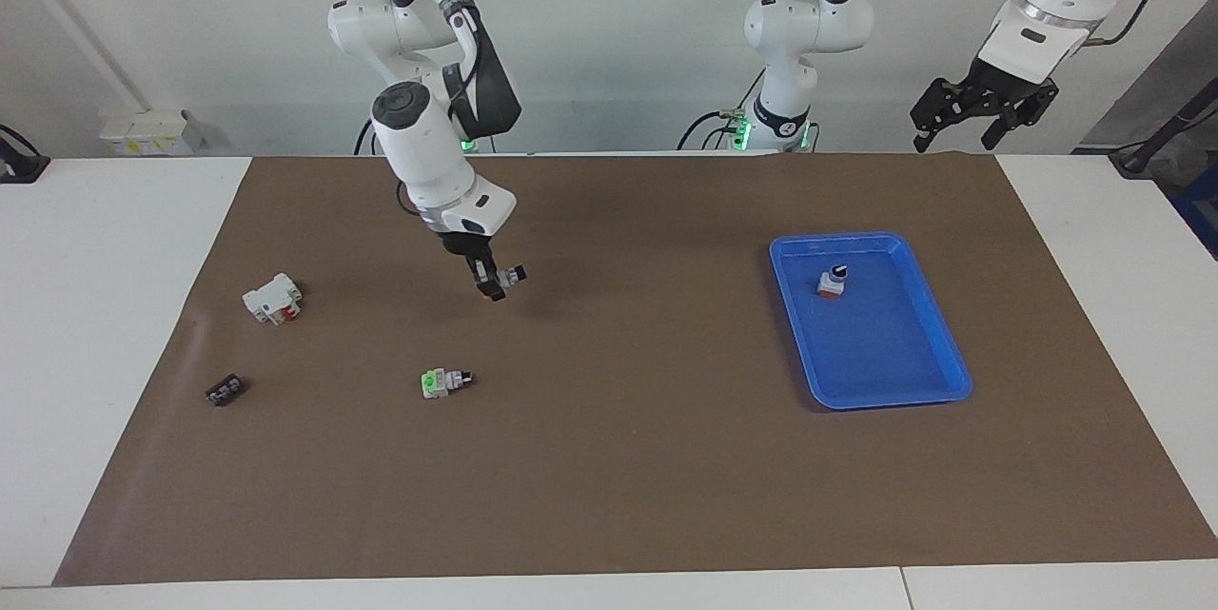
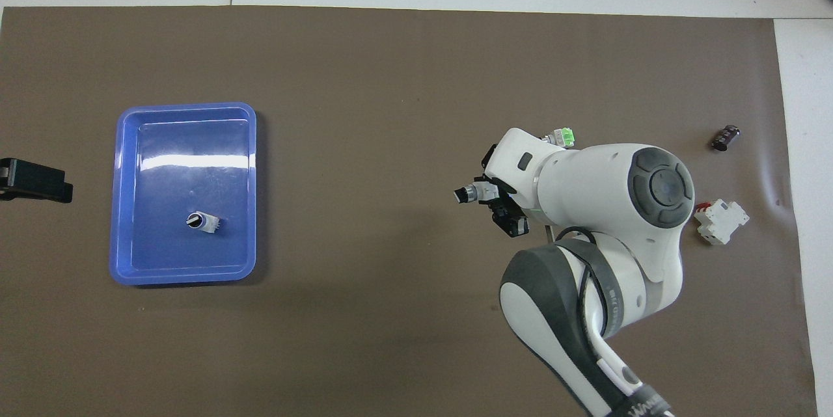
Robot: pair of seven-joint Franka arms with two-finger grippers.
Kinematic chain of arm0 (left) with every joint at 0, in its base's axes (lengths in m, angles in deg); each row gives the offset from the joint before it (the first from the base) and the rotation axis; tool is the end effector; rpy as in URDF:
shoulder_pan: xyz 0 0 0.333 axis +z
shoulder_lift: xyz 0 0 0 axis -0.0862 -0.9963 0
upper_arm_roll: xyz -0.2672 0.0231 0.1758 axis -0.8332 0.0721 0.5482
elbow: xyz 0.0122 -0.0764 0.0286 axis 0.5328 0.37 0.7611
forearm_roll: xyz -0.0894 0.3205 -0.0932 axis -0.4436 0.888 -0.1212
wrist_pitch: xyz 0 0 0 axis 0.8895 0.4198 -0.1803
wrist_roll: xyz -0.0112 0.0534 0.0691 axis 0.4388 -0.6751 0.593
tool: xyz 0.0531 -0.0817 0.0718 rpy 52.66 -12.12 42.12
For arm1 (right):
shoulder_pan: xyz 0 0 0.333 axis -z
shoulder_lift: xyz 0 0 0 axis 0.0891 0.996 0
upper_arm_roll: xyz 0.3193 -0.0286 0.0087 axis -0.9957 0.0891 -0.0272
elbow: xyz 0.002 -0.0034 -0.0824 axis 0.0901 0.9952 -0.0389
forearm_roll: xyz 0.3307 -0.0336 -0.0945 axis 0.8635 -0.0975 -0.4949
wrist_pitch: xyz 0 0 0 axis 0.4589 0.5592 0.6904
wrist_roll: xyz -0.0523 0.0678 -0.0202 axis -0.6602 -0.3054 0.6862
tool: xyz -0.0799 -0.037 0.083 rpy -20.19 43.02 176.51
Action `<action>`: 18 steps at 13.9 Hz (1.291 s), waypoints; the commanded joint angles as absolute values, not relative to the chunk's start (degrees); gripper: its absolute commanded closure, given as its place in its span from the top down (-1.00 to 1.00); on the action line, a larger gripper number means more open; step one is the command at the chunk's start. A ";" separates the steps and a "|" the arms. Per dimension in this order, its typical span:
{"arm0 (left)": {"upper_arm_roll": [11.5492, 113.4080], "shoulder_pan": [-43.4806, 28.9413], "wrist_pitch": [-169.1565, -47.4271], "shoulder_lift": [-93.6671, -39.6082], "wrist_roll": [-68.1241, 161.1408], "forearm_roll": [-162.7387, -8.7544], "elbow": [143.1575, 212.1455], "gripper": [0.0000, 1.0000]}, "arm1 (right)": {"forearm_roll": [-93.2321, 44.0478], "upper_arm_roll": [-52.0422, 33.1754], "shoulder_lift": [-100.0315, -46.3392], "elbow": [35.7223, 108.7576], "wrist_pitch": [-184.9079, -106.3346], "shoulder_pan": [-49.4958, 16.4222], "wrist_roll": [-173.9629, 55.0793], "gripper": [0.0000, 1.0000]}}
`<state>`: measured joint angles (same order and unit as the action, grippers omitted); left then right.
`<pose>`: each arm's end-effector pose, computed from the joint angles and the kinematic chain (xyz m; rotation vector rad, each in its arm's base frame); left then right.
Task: Turn and place switch with both arms
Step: 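Carry the switch toward the tray with the right gripper while the left gripper approaches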
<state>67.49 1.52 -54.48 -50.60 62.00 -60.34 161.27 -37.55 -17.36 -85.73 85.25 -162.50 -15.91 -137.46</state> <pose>0.4611 -0.0102 0.6382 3.1407 -0.0412 -0.0599 0.4896 0.2446 0.4655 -1.9029 -2.3188 -0.5367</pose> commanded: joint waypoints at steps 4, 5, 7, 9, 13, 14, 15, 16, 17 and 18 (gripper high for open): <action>67.53 1.34 -55.34 -49.20 58.20 -69.01 162.41 0.51 | -27.59 -24.11 -85.89 74.50 -158.89 -15.04 -125.47 -1.00; 67.53 1.43 -55.60 -49.02 54.95 -71.57 162.67 0.46 | -27.58 -25.16 -85.72 72.66 -158.81 -15.04 -122.75 -1.00; 67.53 1.43 -55.95 -48.67 50.55 -78.24 163.89 0.11 | -27.58 -26.49 -85.54 71.24 -159.33 -15.22 -119.66 -1.00; 67.44 1.00 -57.96 -47.53 43.79 -83.53 166.26 -0.05 | -27.85 -26.49 -85.54 70.88 -160.90 -17.75 -116.50 -1.00; 67.26 0.90 -63.32 -46.56 32.62 -96.62 169.07 -0.20 | -28.29 -26.58 -85.54 70.88 -162.14 -19.78 -114.20 -1.00; 66.66 0.82 -64.64 -45.69 31.73 -98.82 170.74 -0.20 | -28.29 -26.58 -85.54 70.88 -163.36 -20.14 -113.59 -1.00; 65.26 0.82 -65.26 -44.81 31.02 -100.32 172.50 -0.21 | -28.37 -26.49 -85.54 70.88 -163.81 -20.66 -113.15 -1.00; 64.72 0.82 -66.31 -43.76 30.75 -101.82 174.43 -0.21 | -28.37 -26.49 -85.54 70.88 -163.81 -20.67 -113.06 -1.00; 64.54 0.73 -68.06 -42.53 30.84 -104.09 176.89 -0.21 | -28.37 -26.58 -85.54 70.88 -163.90 -20.67 -113.05 -1.00; 63.58 0.82 -69.65 -41.82 30.75 -105.86 178.39 -0.20 | -28.37 -26.49 -85.54 70.88 -163.90 -20.67 -112.97 -1.00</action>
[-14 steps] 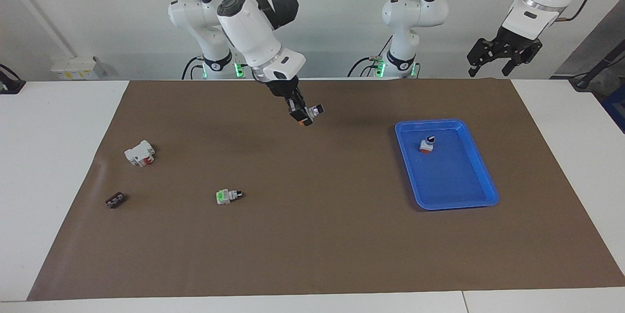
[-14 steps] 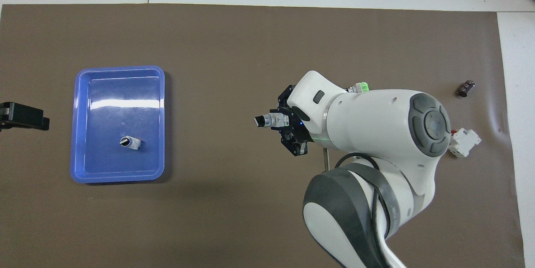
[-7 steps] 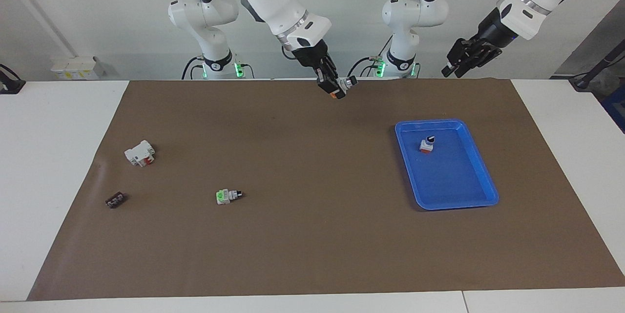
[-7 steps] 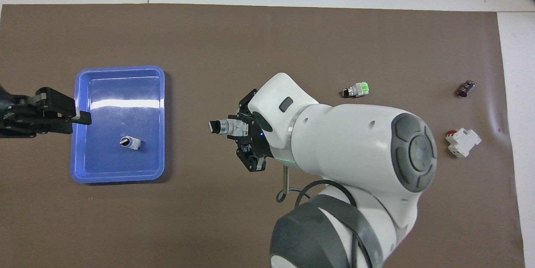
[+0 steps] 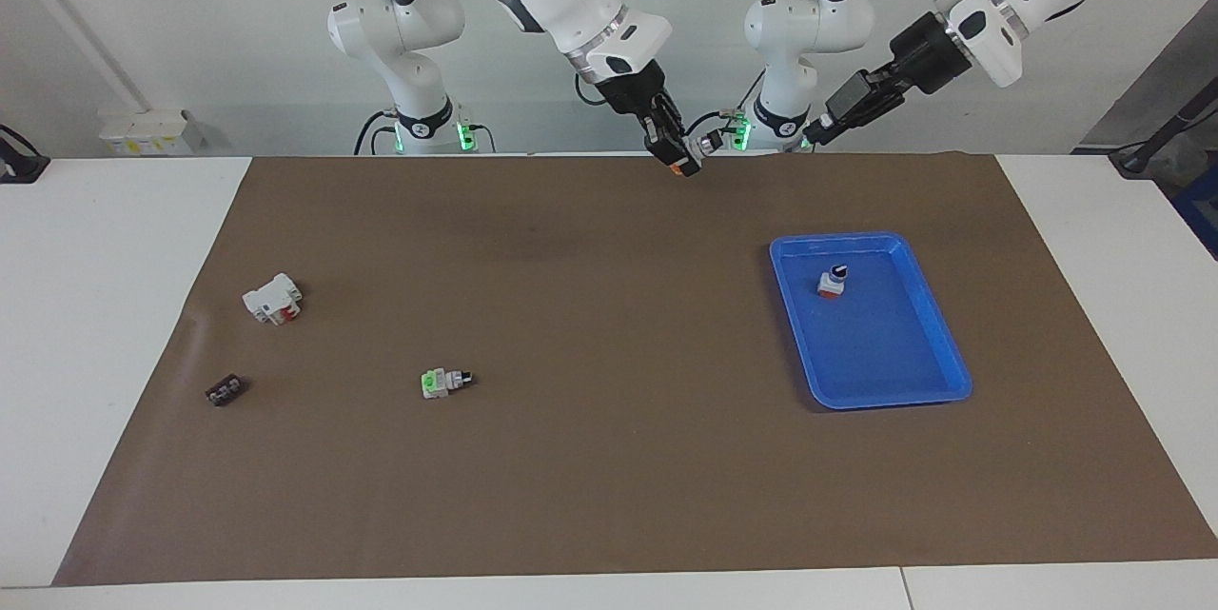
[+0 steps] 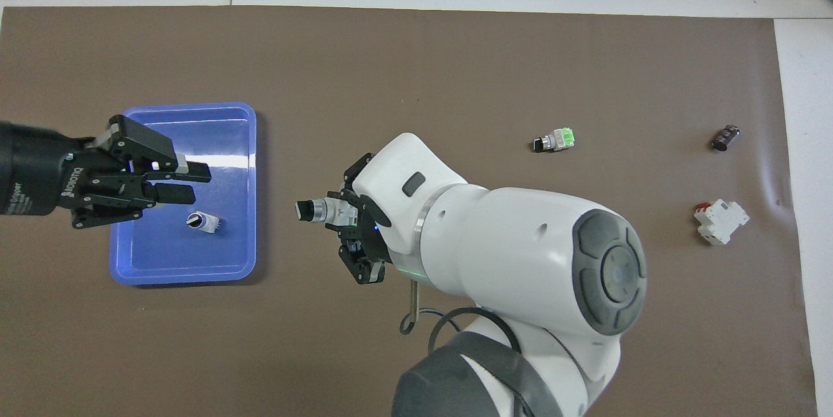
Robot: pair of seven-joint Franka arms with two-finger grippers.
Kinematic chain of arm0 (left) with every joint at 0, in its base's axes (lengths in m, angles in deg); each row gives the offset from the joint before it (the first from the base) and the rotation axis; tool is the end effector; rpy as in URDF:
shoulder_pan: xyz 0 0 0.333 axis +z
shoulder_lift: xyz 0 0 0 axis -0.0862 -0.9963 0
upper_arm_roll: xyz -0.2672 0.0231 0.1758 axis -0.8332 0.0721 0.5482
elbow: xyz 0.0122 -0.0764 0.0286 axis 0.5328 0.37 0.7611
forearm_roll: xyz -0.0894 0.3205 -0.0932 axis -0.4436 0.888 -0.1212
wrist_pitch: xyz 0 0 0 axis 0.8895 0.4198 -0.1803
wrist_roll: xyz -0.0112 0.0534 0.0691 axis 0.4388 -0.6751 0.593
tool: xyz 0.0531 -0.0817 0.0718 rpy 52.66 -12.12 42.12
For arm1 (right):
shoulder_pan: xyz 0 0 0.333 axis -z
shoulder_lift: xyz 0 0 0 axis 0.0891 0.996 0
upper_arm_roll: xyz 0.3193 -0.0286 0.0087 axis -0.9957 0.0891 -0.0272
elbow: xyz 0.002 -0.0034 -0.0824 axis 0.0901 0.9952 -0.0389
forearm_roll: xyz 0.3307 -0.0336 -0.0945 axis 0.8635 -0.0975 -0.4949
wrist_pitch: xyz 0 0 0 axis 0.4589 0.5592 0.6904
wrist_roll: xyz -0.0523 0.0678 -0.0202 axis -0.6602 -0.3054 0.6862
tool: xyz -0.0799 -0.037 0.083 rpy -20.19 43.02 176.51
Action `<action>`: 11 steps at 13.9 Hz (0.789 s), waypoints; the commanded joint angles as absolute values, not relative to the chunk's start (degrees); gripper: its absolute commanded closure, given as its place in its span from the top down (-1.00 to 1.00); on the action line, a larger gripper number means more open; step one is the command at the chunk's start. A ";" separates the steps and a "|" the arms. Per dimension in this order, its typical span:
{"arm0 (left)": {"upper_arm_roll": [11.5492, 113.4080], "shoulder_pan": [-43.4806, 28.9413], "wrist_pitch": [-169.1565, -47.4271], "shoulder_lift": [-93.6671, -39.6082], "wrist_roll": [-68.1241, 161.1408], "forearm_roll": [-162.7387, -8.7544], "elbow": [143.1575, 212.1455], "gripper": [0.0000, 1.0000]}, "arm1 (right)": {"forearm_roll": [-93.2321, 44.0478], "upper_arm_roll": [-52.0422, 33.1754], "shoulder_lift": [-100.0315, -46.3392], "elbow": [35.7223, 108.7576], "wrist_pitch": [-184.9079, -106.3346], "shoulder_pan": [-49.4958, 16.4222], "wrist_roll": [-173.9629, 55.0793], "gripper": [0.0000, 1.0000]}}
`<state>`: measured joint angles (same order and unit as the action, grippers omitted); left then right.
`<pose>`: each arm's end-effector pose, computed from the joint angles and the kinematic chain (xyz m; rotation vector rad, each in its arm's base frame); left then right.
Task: Turn and place switch with both arms
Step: 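Carry the switch toward the tray with the right gripper while the left gripper approaches, then close the left gripper on the switch held by the right gripper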
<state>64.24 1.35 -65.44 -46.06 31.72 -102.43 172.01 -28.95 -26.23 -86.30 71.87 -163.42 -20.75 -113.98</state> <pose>0.4476 -0.1144 0.6404 2.3525 0.5985 -0.2254 0.4398 0.3724 0.5847 -1.9530 -1.8930 -0.8236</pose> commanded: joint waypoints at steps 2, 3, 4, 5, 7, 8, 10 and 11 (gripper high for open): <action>62.00 0.82 -71.15 -41.11 30.66 -108.32 179.72 -0.19 | -28.37 -26.49 -85.54 70.79 -163.90 -20.67 -112.97 -1.00; 61.38 0.82 -72.99 -40.76 30.58 -109.38 180.51 -0.19 | -28.37 -26.49 -85.54 70.79 -163.90 -20.67 -112.97 -1.00; 61.20 0.73 -74.74 -40.67 30.49 -110.61 181.04 -0.19 | -28.37 -26.58 -85.54 70.79 -163.90 -20.67 -112.97 -1.00; 60.68 0.73 -75.89 -40.32 30.40 -111.05 182.09 -0.18 | -28.37 -26.49 -85.54 70.79 -163.90 -20.67 -112.88 -1.00; 58.66 0.73 -78.18 -39.27 30.22 -111.58 184.20 -0.17 | -28.20 -26.58 -85.54 70.62 -163.90 -20.76 -112.88 -1.00; 58.65 0.73 -78.54 -39.00 30.22 -112.72 184.73 -0.17 | -28.20 -26.49 -85.45 70.36 -163.90 -20.76 -112.88 -1.00; 58.30 0.73 -78.63 -38.74 30.31 -112.99 185.08 -0.10 | -28.20 -26.49 -85.45 70.27 -163.90 -20.76 -112.88 -1.00; 57.69 0.73 -78.72 -38.74 30.31 -112.99 185.17 -0.09 | -28.29 -26.49 -85.45 70.27 -163.90 -20.76 -112.88 -1.00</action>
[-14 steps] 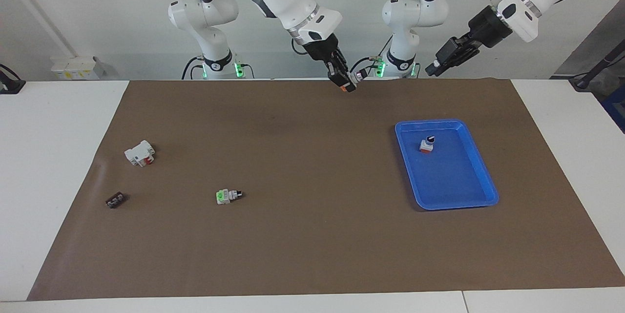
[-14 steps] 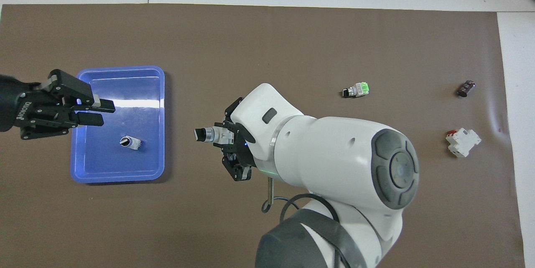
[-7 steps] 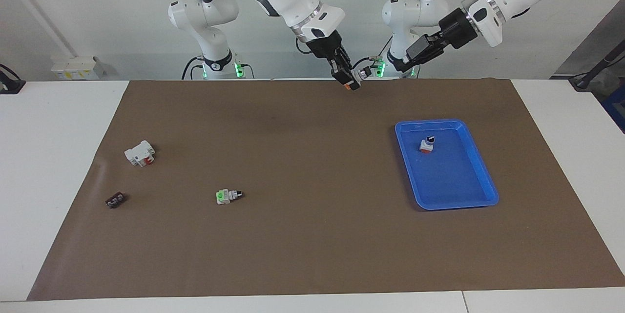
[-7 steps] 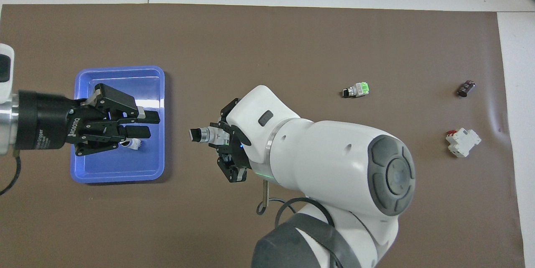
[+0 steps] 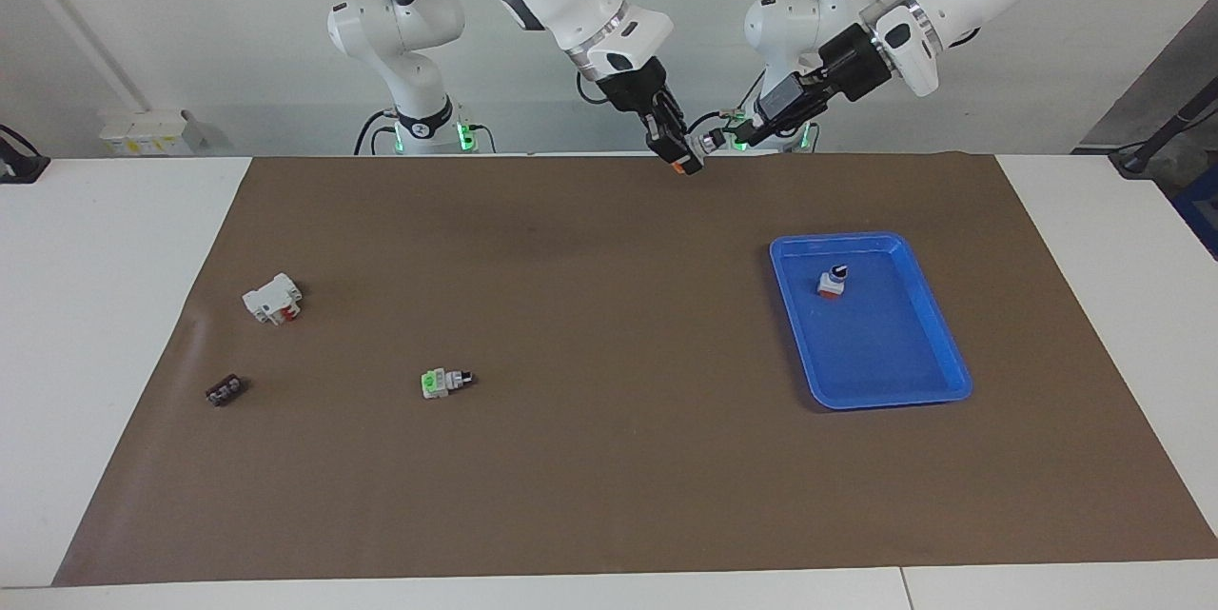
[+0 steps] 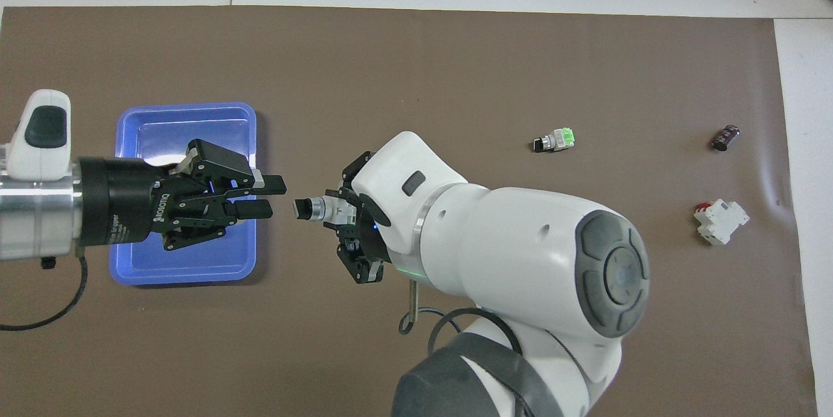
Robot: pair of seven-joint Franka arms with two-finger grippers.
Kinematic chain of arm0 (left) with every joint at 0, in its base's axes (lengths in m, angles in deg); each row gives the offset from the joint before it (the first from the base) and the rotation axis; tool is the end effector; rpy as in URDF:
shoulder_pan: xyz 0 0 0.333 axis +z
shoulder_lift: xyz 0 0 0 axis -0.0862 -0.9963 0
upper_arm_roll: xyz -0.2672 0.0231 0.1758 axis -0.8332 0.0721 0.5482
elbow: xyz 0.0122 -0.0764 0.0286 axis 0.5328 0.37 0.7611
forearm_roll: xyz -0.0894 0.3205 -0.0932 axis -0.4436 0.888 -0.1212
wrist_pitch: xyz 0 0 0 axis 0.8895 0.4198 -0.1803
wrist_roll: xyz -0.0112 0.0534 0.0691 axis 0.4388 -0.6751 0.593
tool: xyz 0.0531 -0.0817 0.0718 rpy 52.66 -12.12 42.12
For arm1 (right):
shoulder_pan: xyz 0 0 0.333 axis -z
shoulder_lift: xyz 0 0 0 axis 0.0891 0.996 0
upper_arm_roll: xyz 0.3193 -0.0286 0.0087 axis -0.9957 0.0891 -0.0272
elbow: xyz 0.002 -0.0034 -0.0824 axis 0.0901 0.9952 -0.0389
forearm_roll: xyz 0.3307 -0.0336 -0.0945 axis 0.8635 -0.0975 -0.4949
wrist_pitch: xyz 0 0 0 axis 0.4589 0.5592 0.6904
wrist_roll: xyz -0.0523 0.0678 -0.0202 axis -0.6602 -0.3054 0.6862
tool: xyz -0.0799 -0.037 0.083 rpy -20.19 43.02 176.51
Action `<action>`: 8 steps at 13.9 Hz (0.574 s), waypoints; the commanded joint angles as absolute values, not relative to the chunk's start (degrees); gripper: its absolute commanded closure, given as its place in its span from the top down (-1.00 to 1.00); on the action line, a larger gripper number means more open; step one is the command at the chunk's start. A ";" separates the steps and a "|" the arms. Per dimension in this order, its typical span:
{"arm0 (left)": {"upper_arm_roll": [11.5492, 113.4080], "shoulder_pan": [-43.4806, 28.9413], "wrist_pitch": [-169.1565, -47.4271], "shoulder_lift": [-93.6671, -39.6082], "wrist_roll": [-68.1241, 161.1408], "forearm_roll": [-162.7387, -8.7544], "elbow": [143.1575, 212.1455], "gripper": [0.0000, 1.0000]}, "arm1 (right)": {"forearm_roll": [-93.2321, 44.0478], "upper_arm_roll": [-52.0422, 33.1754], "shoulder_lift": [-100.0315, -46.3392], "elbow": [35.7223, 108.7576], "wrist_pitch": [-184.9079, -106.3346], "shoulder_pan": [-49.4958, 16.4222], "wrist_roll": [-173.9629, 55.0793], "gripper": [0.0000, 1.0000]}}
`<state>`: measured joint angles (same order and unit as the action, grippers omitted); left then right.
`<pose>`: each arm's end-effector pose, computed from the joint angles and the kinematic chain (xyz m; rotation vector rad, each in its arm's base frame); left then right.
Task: Turn and place switch with both arms
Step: 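Close the left gripper on the switch held by the right gripper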
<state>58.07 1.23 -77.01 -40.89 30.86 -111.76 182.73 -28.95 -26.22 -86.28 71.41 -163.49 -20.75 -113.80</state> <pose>0.4232 -0.1632 0.6197 2.2125 0.6364 -0.2058 0.4405 0.3726 0.5886 -1.9527 -1.8882 -0.8350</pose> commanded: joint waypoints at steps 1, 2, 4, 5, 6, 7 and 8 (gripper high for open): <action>57.51 0.73 -78.72 -38.74 30.31 -112.99 185.17 -0.09 | -28.37 -26.49 -85.45 70.27 -163.90 -20.76 -112.88 -1.00; 57.25 0.73 -78.72 -38.65 30.31 -112.99 185.61 -0.10 | -28.37 -26.49 -85.45 70.27 -163.90 -20.76 -112.88 -1.00; 56.37 0.73 -79.50 -38.38 30.31 -112.99 185.79 -0.13 | -28.29 -26.49 -85.45 70.27 -163.90 -20.76 -112.88 -1.00; 56.10 0.73 -79.68 -38.38 30.31 -112.99 185.79 -0.28 | -28.29 -26.49 -85.45 70.27 -163.90 -20.76 -112.88 -1.00; 55.75 0.73 -79.68 -38.38 30.22 -113.08 185.79 -0.32 | -28.29 -26.49 -85.45 70.27 -163.90 -20.76 -112.88 -1.00; 55.66 0.73 -79.77 -38.38 30.31 -113.08 185.79 -0.35 | -28.20 -26.49 -85.45 70.27 -163.90 -20.76 -112.88 -1.00; 55.40 0.73 -79.68 -38.38 30.22 -113.08 185.79 -0.43 | -28.20 -26.49 -85.45 70.27 -163.90 -20.76 -112.88 -1.00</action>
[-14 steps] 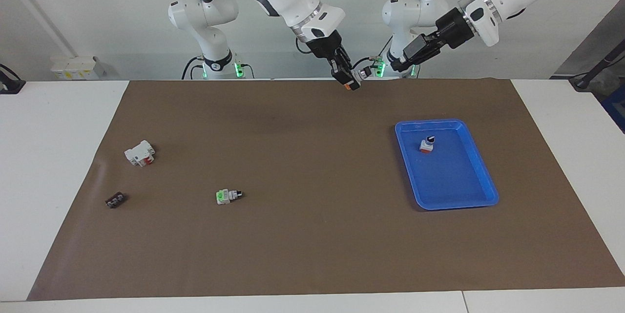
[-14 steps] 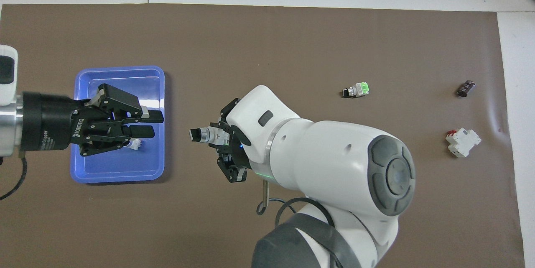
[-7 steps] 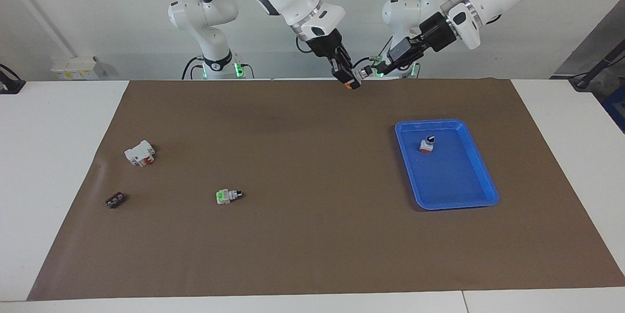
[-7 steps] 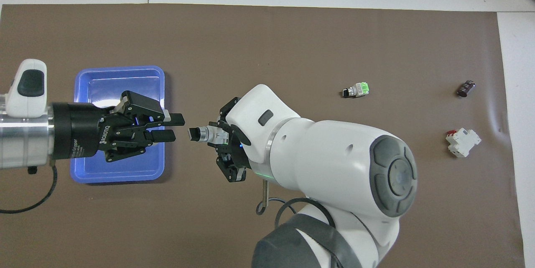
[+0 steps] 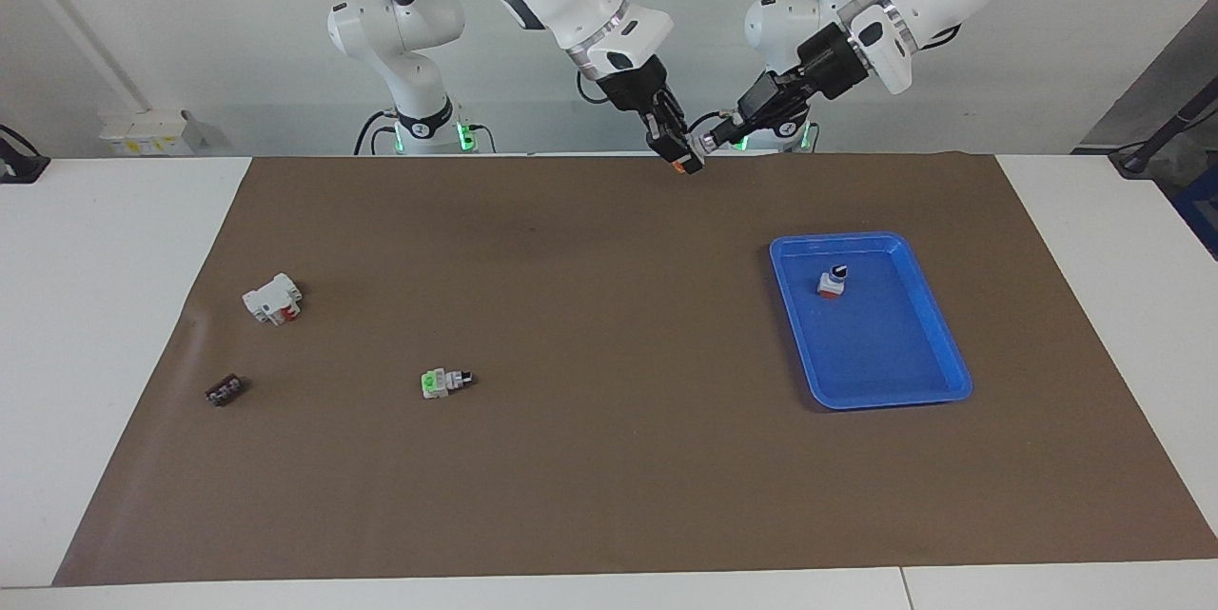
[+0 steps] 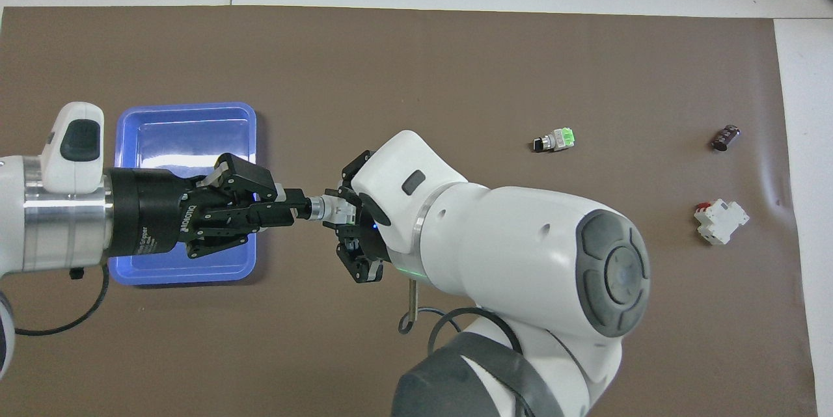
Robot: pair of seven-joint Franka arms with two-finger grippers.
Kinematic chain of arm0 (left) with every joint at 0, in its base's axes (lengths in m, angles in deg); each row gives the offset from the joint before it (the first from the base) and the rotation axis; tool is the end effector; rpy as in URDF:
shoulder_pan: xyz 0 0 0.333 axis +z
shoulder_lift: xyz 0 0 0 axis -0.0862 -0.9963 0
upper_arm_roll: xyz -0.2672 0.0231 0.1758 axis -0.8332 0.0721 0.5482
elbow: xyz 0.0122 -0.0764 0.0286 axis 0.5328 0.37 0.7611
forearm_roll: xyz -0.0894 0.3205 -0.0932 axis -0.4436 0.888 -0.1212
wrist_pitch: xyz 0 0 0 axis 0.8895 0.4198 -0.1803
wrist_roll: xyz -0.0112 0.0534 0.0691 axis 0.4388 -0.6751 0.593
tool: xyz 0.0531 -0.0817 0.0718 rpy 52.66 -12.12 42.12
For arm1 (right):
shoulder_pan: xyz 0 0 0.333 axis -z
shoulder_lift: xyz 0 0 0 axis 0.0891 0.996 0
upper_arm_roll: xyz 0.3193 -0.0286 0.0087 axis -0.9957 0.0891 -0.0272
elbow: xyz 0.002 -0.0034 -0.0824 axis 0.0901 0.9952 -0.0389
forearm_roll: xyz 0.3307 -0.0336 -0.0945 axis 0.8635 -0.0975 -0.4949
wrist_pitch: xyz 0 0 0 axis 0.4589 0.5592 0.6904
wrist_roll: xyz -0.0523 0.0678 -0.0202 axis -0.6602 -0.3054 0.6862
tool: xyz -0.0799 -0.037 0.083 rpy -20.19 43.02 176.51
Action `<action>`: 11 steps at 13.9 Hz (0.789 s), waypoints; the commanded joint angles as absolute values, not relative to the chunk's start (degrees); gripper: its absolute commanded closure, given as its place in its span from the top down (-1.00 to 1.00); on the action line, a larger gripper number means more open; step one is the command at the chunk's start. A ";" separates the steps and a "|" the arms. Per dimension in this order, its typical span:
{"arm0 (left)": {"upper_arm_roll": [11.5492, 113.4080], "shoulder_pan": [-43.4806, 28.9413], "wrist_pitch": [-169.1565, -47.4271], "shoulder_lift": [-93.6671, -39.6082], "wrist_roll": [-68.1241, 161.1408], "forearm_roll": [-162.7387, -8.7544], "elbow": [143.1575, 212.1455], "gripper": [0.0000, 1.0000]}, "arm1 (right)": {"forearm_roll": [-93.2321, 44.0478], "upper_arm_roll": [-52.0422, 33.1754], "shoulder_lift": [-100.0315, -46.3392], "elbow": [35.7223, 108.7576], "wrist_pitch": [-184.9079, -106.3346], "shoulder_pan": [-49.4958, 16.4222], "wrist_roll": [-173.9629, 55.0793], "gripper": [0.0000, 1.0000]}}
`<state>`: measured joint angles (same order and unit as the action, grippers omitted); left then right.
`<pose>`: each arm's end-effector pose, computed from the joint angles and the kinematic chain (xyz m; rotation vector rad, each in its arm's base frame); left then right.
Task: Turn and place switch with both arms
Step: 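Close the left gripper on the switch held by the right gripper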
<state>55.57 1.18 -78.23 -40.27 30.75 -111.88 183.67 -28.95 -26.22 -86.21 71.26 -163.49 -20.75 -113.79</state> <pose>0.4144 -0.1826 0.6166 2.2328 0.6079 -0.2062 0.4409 0.3728 0.5892 -1.9520 -1.8874 -0.8369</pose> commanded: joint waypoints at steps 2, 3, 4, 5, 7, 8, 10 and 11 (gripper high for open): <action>55.40 0.73 -79.77 -38.38 30.22 -113.08 185.79 -0.49 | -28.20 -26.49 -85.45 70.27 -163.90 -20.76 -112.88 -1.00; 55.31 0.73 -79.77 -38.38 30.22 -113.08 185.79 -0.49 | -28.29 -26.49 -85.45 70.27 -163.90 -20.76 -112.88 -1.00; 55.31 0.73 -79.77 -38.38 30.31 -113.08 185.79 -0.49 | -28.20 -26.49 -85.45 70.27 -163.90 -20.76 -112.88 -1.00; 55.31 0.73 -80.03 -38.38 30.22 -113.08 185.79 -0.49 | -28.20 -26.49 -85.45 70.27 -163.90 -20.76 -112.88 -1.00; 54.70 0.73 -80.91 -38.38 30.22 -113.08 185.96 -0.49 | -28.20 -26.49 -85.45 70.27 -163.90 -20.84 -112.79 -1.00; 54.61 0.73 -81.09 -38.38 30.22 -113.08 186.05 -0.52 | -28.20 -26.49 -85.45 70.27 -163.90 -20.84 -112.79 -1.00; 54.61 0.73 -81.18 -38.38 30.22 -113.08 186.05 -0.63 | -28.20 -26.58 -85.45 70.27 -163.90 -20.84 -112.79 -1.00; 54.61 0.73 -81.53 -38.38 30.22 -113.08 186.05 -0.64 | -28.20 -26.49 -85.45 70.27 -163.90 -20.84 -112.79 -1.00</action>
<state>54.64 1.17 -79.55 -40.22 30.66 -111.92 183.83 -28.95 -26.22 -86.12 71.23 -163.49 -20.75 -113.78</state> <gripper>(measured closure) 0.815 0.665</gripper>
